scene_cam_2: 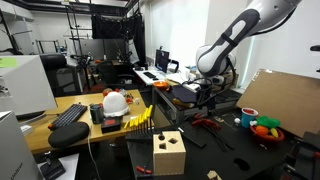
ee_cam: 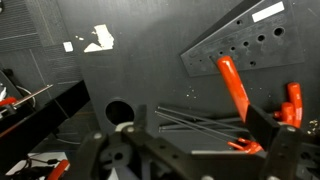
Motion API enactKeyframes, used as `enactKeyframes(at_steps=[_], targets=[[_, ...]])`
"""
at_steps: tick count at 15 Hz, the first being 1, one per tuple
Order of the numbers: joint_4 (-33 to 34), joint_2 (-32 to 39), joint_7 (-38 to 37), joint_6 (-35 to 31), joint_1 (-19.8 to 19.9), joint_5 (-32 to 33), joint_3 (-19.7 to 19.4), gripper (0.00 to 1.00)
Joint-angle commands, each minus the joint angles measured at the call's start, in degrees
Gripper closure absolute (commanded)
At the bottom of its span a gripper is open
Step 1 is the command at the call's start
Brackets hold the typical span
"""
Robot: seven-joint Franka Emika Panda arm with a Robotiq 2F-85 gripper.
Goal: Move the red object to the next hole
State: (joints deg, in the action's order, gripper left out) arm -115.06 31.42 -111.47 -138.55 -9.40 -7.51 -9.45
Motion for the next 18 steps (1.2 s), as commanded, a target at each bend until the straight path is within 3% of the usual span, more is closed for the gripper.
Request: enactKeyframes(at_steps=[1, 6, 16, 17, 18], targets=[[-0.5, -2.6, -1.7, 5.6, 2.6, -2.5, 2.3, 0.00], [-0.7, -2.8, -10.9, 4.0, 2.8, -7.5, 3.2, 0.00], [3.1, -0.3, -45.0, 3.4, -0.3, -6.7, 2.5, 0.00], [2.9, 1.2, -39.0, 3.2, -8.7, -15.2, -8.7, 0.00], [3.1, 2.0, -38.8, 3.2, -10.3, -17.7, -10.9, 0.00]])
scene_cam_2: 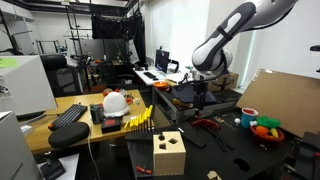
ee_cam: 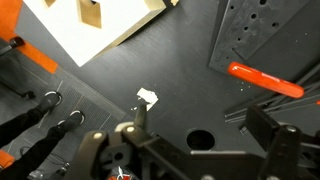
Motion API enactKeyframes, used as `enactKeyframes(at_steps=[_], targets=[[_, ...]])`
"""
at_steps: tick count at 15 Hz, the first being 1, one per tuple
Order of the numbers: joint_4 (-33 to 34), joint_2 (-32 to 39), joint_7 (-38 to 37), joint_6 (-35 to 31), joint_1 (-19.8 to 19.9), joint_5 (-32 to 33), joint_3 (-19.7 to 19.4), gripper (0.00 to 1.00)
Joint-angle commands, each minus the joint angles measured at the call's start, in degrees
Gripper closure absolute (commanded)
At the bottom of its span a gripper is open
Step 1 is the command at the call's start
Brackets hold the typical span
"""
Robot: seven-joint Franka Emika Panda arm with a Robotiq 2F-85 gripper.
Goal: Move the red object to the next hole
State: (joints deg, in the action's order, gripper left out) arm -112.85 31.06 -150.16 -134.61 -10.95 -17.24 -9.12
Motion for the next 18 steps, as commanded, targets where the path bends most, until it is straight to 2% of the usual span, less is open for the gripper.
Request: enactKeyframes(at_steps=[1, 4, 7, 9, 12, 18], targets=[[1.1, 3.9, 0.9, -0.6, -12.4, -11.9, -16.1, 0.00], [1.6, 9.0, 0.2, 2.2, -23.6, -23.5, -29.8, 0.00], [1.9, 14.2, 0.8, 6.0, -31.1, -32.7, -38.2, 0.00], [2.5, 16.3, 0.8, 7.9, -34.2, -35.6, -40.7, 0.00], [4.0, 17.9, 1.3, 9.4, -35.8, -36.0, -41.8, 0.00], [7.1, 17.9, 1.4, 9.8, -33.0, -33.5, -40.5, 0.00]])
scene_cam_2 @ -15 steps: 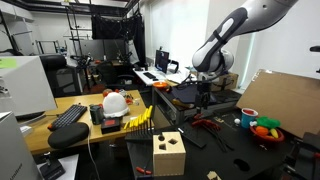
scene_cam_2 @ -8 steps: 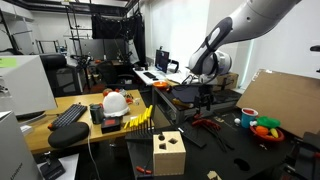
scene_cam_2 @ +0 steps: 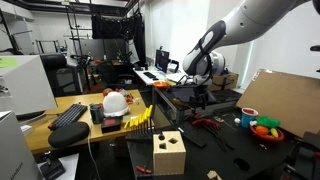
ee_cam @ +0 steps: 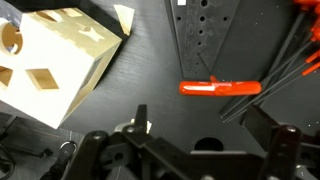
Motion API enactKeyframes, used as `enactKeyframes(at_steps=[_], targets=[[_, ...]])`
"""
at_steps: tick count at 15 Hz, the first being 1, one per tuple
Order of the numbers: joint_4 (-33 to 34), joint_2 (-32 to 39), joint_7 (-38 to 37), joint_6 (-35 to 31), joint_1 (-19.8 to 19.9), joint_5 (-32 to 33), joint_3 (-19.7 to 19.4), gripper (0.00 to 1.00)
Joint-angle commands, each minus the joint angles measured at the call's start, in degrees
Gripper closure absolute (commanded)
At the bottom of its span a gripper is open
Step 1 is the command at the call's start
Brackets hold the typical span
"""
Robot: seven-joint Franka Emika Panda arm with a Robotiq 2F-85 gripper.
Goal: Move the red object to the next hole
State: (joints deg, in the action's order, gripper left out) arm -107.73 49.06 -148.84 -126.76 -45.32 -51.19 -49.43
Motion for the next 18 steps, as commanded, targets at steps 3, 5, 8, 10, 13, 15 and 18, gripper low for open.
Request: enactKeyframes(at_steps=[3, 5, 8, 10, 13, 15, 18], targets=[[1.7, -5.3, -1.8, -1.9, 8.0, 7.6, 7.3, 0.00], [2.6, -1.6, 2.0, 1.9, 5.0, 3.2, 3.2, 0.00], [2.9, -6.8, -1.3, -3.1, 15.2, 15.6, 15.3, 0.00], [3.3, -7.9, -2.0, -3.9, 19.6, 19.0, 20.3, 0.00], [4.3, -5.8, 0.7, -2.2, 18.3, 16.8, 18.2, 0.00], [4.1, -5.9, 0.2, -2.5, 18.3, 17.0, 17.8, 0.00], [3.8, -6.3, 0.2, -2.8, 18.2, 16.8, 17.8, 0.00]])
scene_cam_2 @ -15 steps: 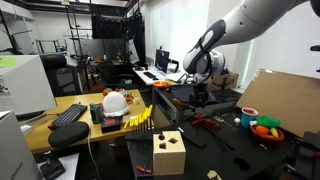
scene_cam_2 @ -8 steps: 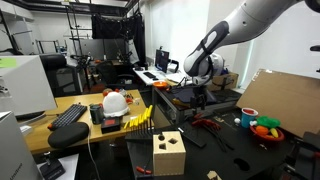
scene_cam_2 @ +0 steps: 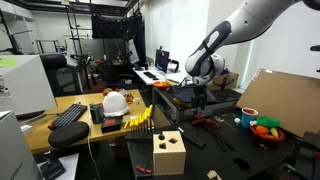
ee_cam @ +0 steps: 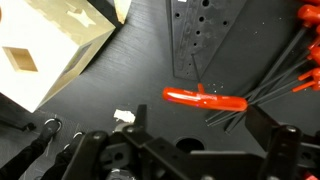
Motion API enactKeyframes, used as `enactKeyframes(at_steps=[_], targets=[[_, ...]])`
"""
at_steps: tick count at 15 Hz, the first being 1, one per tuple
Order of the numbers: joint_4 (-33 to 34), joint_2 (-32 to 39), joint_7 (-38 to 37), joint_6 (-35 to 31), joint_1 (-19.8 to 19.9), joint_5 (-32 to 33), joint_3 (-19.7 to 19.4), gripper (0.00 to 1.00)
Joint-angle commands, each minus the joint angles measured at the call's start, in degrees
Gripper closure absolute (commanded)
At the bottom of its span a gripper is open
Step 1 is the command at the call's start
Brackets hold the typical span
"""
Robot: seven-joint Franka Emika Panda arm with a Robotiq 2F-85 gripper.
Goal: Move the red object to the next hole
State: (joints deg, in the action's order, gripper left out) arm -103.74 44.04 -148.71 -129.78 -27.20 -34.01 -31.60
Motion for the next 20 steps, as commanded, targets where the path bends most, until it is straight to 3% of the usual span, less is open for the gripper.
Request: enactKeyframes(at_steps=[1, 6, 7, 8, 11, 20], targets=[[-0.2, -1.3, 0.0, 0.3, 0.0, -0.3, -0.1, 0.00], [-0.4, -1.6, 0.8, 0.0, -0.2, -0.4, 0.2, 0.00], [-1.3, -5.1, -1.2, -3.0, 6.5, 6.7, 8.5, 0.00], [0.1, -0.4, 0.0, -0.7, 0.8, 1.8, 1.5, 0.00], [0.1, -2.6, -0.3, -2.2, 5.2, 5.4, 7.2, 0.00], [0.1, -3.2, -0.3, -2.2, 5.8, 5.6, 7.5, 0.00]])
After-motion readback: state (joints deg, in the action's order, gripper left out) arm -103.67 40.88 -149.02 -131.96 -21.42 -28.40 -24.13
